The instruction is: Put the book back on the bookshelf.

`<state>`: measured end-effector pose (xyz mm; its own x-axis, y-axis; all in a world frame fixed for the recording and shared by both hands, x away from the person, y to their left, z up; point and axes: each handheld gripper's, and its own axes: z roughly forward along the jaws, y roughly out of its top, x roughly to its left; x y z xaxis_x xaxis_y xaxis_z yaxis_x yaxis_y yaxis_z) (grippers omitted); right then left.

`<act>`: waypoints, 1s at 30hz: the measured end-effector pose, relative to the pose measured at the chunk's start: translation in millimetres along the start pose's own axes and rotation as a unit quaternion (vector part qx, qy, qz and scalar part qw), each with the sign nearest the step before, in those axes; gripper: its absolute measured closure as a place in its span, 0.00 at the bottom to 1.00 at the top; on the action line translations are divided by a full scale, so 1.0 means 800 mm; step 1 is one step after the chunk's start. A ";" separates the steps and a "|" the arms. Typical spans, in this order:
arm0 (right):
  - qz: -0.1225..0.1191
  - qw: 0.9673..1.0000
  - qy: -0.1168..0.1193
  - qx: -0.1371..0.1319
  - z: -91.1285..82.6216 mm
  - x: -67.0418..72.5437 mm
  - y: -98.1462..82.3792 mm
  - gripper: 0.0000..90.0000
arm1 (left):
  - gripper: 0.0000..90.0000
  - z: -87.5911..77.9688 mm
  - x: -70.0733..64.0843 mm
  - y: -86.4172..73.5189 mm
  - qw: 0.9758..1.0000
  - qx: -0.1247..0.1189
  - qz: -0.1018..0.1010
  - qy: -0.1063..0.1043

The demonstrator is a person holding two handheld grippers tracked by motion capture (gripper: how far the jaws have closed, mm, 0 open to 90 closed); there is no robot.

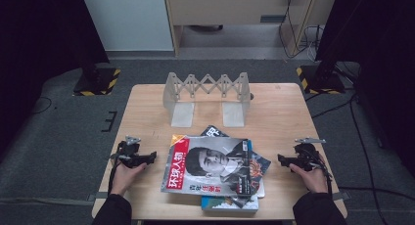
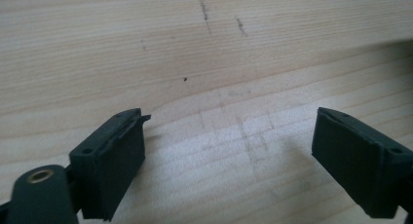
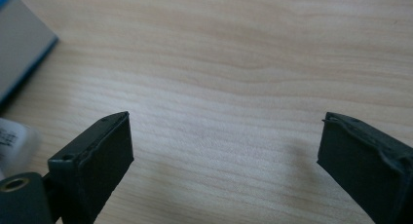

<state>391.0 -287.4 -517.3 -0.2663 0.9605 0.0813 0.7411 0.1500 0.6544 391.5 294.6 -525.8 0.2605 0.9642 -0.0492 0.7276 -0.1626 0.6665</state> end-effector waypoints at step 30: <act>0.018 0.996 0.041 -0.083 -0.062 0.047 0.029 0.07 | 0.15 -0.067 -0.037 0.009 0.991 -0.077 -0.040 -0.104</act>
<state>367.6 -259.3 -462.1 -0.2957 0.9409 0.1650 0.6415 0.0677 0.7641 355.4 276.4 -479.5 0.3426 0.9062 -0.2479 0.6496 -0.0379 0.7593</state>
